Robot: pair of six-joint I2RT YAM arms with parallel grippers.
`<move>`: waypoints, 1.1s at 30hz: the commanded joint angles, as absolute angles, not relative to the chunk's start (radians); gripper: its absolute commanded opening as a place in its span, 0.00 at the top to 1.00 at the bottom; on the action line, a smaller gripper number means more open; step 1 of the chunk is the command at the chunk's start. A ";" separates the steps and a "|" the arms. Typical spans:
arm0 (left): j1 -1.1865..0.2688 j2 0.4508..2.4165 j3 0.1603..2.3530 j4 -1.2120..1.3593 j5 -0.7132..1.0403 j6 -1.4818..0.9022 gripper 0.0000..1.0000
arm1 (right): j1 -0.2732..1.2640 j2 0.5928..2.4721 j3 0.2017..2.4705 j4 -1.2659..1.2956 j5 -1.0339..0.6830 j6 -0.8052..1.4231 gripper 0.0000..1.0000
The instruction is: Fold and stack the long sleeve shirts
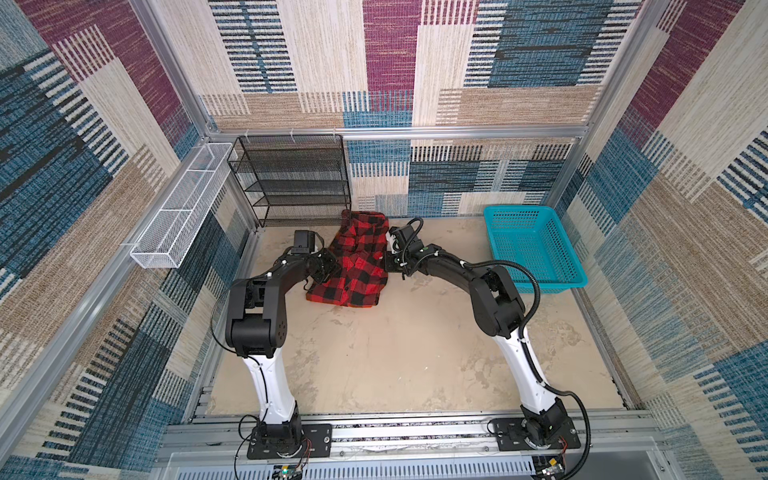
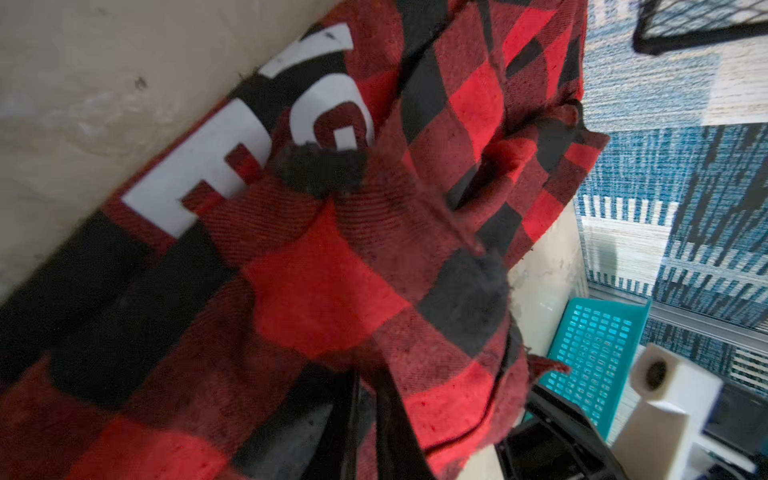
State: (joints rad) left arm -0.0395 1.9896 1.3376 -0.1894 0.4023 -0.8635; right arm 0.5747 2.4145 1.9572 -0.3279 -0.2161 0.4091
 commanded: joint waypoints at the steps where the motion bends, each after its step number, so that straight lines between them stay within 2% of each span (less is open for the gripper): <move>1: -0.042 1.996 1.338 -0.185 0.390 -0.826 0.87 | 0.575 2.391 1.965 -0.246 -0.195 0.363 0.89; 4: -0.044 1.996 1.329 -0.189 0.380 -0.818 0.87 | 0.578 2.373 1.980 -0.242 -0.196 0.332 0.92; 11: -0.049 1.990 1.315 -0.192 0.360 -0.817 0.89 | 0.577 2.355 2.018 -0.214 -0.193 0.265 0.93; 16: -0.049 1.961 1.295 -0.182 0.335 -0.838 0.89 | 0.575 2.436 2.126 -0.239 -0.166 0.250 0.92; 19: -0.049 1.937 1.295 -0.188 0.304 -0.844 0.90 | 0.572 2.536 2.264 -0.330 -0.146 0.265 0.82; 22: -0.049 1.920 1.309 -0.204 0.265 -0.839 0.90 | 0.573 2.592 2.331 -0.366 -0.132 0.276 0.66; 25: -0.049 1.904 1.337 -0.235 0.247 -0.822 0.89 | 0.573 2.568 2.319 -0.385 -0.125 0.285 0.51; 28: -0.049 1.863 1.351 -0.266 0.214 -0.798 0.89 | 0.574 2.476 2.211 -0.366 -0.128 0.295 0.40; 31: -0.050 1.802 1.342 -0.281 0.207 -0.774 0.88 | 0.588 2.349 2.051 -0.328 -0.126 0.309 0.38; 33: -0.051 1.767 1.322 -0.266 0.230 -0.767 0.88 | 0.604 2.260 1.936 -0.283 -0.148 0.324 0.46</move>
